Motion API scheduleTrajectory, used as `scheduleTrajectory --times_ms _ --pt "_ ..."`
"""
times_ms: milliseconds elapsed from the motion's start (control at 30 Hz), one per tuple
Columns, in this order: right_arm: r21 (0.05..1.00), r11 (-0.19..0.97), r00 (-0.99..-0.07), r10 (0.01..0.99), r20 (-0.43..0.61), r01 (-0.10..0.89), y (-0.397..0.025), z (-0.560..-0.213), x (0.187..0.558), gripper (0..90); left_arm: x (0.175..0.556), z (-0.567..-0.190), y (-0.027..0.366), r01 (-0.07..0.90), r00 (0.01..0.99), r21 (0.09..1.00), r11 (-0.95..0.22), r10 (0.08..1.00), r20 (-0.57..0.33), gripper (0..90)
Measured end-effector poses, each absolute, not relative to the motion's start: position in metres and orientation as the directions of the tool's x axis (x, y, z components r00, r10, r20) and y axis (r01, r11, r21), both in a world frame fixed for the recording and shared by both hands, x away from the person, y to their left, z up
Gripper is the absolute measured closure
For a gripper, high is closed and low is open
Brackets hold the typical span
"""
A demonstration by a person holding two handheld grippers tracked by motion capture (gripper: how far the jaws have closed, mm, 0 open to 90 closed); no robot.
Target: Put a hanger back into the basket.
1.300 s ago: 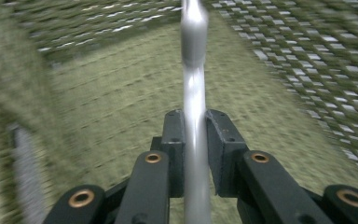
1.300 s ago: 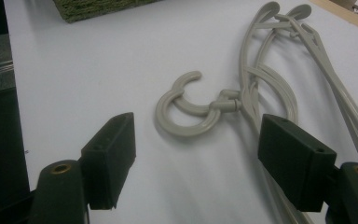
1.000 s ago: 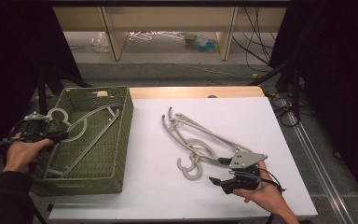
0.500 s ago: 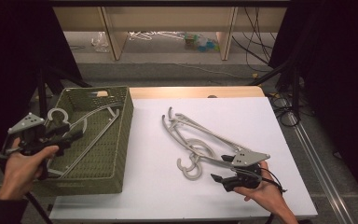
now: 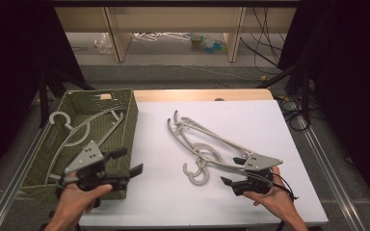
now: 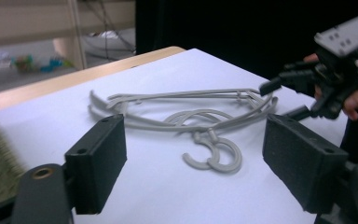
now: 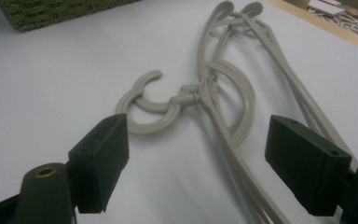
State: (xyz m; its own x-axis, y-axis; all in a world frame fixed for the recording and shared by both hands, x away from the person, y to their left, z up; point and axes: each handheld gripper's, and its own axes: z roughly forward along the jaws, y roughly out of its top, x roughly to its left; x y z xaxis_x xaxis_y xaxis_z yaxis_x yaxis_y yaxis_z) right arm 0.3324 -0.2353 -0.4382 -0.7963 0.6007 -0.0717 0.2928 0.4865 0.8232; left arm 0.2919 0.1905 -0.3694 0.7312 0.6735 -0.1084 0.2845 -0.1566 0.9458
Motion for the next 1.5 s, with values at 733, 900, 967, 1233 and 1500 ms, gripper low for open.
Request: scheduleTrajectory --times_ms 733,900,967,1233,1500 --pt "0.868 0.405 -0.772 0.634 -0.041 0.286 -0.235 -0.434 0.33 17.1 0.281 -0.43 0.155 0.268 0.743 0.937 -0.226 0.667 -0.052 16.3" --pt "0.865 0.409 -0.774 0.632 -0.04 0.29 -0.235 -0.434 0.33 16.6 0.28 -0.433 0.154 0.276 0.749 0.931 -0.238 0.661 -0.053 16.1" --pt "0.866 0.413 -0.774 0.631 -0.05 0.281 -0.236 -0.434 0.331 16.1 0.28 -0.434 0.153 0.275 0.75 0.931 -0.239 0.66 -0.053 16.1" --pt "0.827 0.459 -0.771 0.635 -0.051 0.324 -0.238 -0.443 0.341 15.8 0.279 -0.436 0.151 0.274 0.764 0.932 -0.238 0.642 -0.061 16.0" --pt "0.76 0.538 -0.773 0.63 -0.073 0.366 -0.235 -0.448 0.359 18.7 0.277 -0.436 0.149 0.272 0.769 0.929 -0.25 0.637 -0.054 16.0"
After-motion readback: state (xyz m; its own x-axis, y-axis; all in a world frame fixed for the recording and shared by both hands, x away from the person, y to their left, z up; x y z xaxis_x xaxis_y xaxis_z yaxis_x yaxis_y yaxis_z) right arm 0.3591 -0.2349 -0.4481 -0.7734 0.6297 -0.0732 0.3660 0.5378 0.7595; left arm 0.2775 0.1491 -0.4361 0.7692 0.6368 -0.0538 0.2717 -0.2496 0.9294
